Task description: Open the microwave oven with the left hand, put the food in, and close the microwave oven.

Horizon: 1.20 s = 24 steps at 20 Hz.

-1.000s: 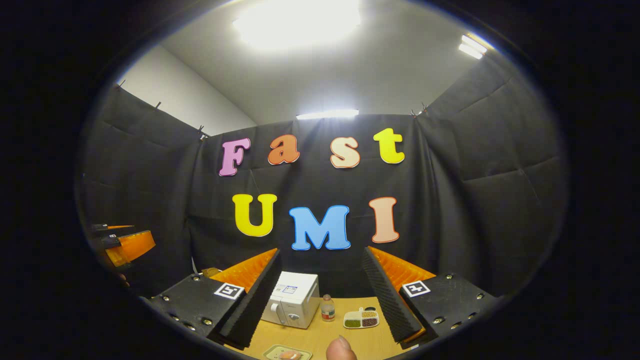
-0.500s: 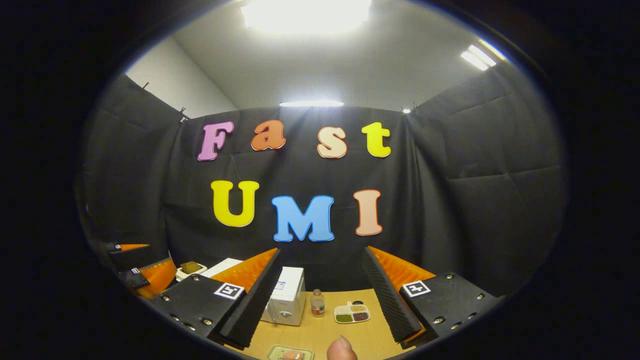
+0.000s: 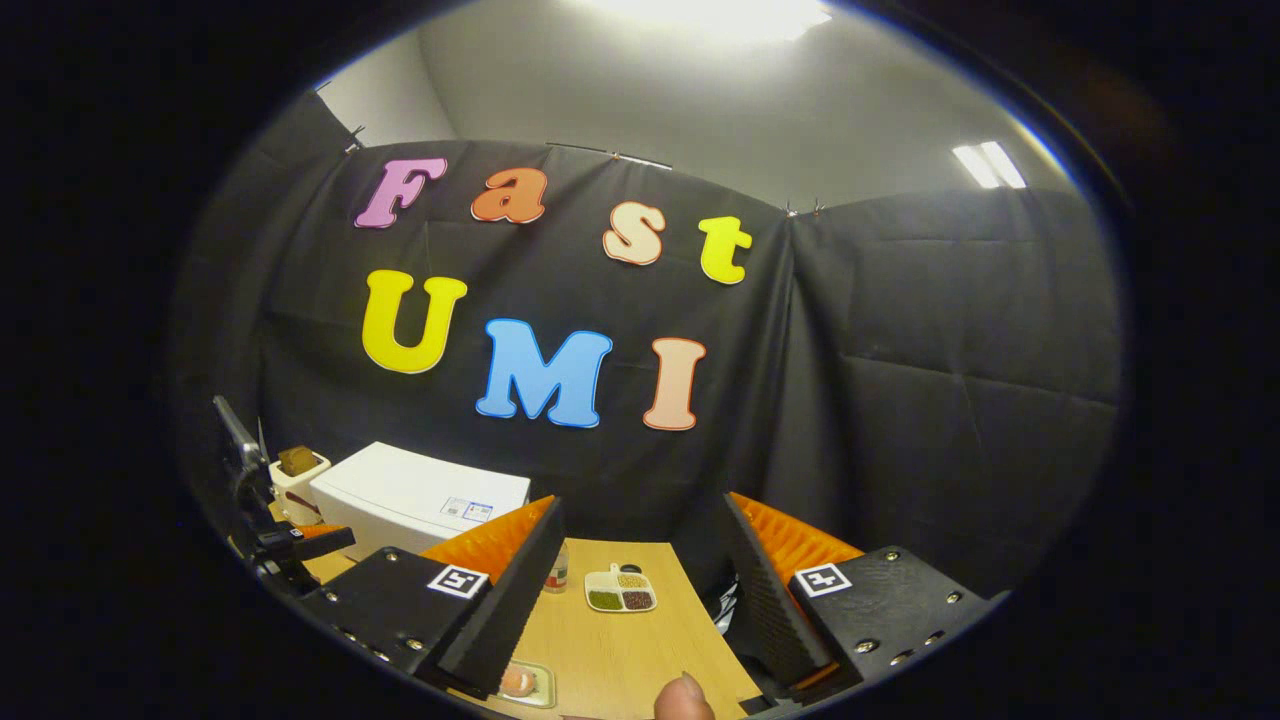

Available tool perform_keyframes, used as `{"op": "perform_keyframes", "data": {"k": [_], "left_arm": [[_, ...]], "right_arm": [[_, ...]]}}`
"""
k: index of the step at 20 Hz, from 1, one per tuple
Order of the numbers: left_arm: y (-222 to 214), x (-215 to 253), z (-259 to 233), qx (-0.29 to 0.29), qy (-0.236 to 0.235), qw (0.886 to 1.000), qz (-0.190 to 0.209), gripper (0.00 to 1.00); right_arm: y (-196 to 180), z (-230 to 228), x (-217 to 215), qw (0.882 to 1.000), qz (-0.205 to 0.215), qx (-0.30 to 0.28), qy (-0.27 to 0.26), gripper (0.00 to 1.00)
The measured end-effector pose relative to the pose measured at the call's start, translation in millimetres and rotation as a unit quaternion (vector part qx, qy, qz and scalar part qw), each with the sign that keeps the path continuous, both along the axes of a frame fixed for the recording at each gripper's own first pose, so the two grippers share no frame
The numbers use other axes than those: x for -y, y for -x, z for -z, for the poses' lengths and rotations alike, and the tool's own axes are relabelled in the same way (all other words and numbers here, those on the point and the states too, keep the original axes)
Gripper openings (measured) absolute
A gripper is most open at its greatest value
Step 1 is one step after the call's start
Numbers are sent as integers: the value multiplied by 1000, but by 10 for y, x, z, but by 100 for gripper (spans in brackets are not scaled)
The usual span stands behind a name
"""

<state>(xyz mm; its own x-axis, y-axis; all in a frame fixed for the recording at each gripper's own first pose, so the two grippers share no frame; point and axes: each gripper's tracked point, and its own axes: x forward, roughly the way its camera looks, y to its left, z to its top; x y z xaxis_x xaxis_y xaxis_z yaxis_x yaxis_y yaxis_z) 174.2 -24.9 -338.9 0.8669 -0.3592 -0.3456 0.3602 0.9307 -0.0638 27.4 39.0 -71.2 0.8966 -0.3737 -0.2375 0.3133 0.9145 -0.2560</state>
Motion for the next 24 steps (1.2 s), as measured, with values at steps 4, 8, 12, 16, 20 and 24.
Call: {"op": "perform_keyframes", "data": {"k": [4, 8, 12, 16, 20, 24], "left_arm": [[-281, 158, 704, -43, 13, 999, -1, 94], [-658, 303, 1294, -76, 9, 997, -10, 94], [-974, 421, 1761, -97, 1, 995, -14, 93], [-1182, 436, 1933, -94, -12, 995, -30, 88], [-1284, 471, 2121, -103, -16, 994, -26, 80], [-1310, 527, 2186, -104, -37, 993, -32, 39]], "right_arm": [[-145, 165, 28, 999, 3, -36, 19, 96], [-212, 382, 54, 997, 4, -74, 27, 96], [-247, 470, 141, 996, 14, -85, 28, 96], [-202, 518, 235, 995, 21, -95, 27, 96], [-121, 556, 284, 995, 29, -96, 14, 95], [-64, 477, 343, 996, 28, -87, 24, 95]]}}
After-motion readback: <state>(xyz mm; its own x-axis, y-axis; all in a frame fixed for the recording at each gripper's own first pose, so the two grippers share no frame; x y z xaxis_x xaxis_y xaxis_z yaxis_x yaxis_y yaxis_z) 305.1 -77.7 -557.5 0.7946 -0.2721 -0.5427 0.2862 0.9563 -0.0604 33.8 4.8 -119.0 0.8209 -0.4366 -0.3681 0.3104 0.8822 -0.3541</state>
